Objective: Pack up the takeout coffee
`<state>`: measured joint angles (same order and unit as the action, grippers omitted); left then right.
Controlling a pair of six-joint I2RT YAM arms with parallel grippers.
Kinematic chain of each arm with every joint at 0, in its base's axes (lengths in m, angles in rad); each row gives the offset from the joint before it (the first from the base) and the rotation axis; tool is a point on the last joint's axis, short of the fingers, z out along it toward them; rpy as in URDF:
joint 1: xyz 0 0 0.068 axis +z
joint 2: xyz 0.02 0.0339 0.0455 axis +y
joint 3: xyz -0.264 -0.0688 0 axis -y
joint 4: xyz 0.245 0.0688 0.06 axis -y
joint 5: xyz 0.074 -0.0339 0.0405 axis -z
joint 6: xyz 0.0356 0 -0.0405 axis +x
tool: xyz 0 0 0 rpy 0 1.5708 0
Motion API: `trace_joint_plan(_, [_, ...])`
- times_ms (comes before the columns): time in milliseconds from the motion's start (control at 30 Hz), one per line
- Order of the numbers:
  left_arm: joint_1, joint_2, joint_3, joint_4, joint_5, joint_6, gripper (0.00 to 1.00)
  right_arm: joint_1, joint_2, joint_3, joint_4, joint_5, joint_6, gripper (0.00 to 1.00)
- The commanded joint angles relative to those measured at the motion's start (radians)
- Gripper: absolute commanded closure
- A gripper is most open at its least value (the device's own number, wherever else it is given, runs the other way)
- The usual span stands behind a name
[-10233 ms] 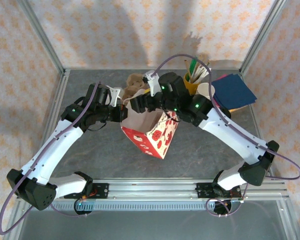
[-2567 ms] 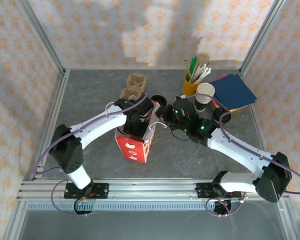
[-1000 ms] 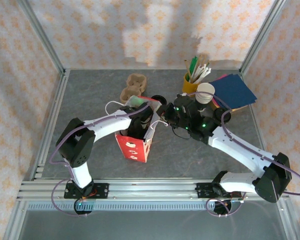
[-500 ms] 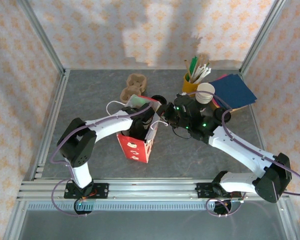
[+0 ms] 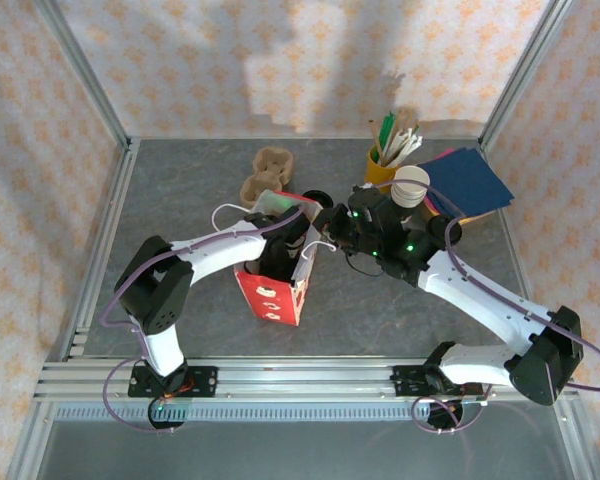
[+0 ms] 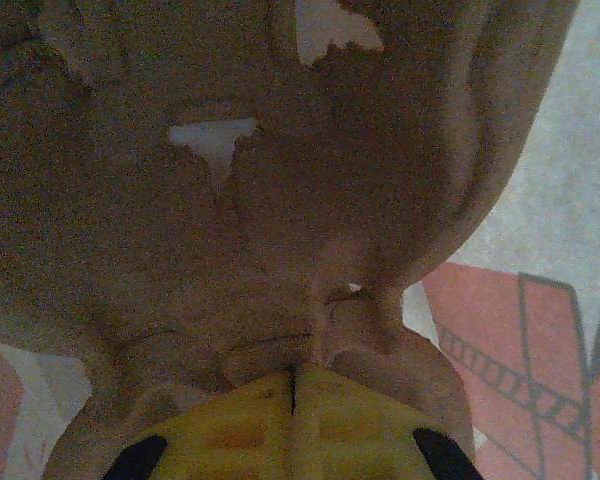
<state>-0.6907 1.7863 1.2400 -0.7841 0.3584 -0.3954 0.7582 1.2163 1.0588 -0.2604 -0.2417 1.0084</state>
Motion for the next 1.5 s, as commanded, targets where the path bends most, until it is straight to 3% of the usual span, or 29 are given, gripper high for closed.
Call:
trace_joint_plan(0, [-0.02, -0.038, 0.042, -0.074, -0.052, -0.037, 1.0, -0.001, -0.015, 0.045, 0.043, 0.054, -0.034, 1.0])
trace_joint_plan(633, [-0.02, -0.161, 0.236, -0.184, -0.141, -0.129, 1.0, -0.001, 0.014, 0.044, -0.042, 0.09, -0.075, 0.99])
trace_joint_plan(700, [-0.02, -0.169, 0.278, -0.211, -0.173, -0.131, 0.93, -0.001, 0.021, 0.049, -0.05, 0.098, -0.085, 0.99])
trace_joint_plan(867, [-0.003, -0.193, 0.366, -0.278, -0.242, -0.136, 0.9, 0.0, 0.044, 0.068, -0.069, 0.09, -0.114, 0.98])
trace_joint_plan(1000, [0.006, -0.226, 0.412, -0.308, -0.255, -0.145, 0.76, -0.002, 0.063, 0.083, -0.074, 0.069, -0.134, 0.98])
trace_joint_plan(1333, [0.05, -0.319, 0.525, -0.332, -0.218, -0.151, 0.73, -0.011, 0.131, 0.171, -0.104, -0.021, -0.189, 0.97])
trace_joint_plan(1467, [0.114, -0.385, 0.584, -0.321, -0.212, -0.157, 0.71, -0.019, 0.192, 0.246, -0.154, -0.102, -0.246, 0.95])
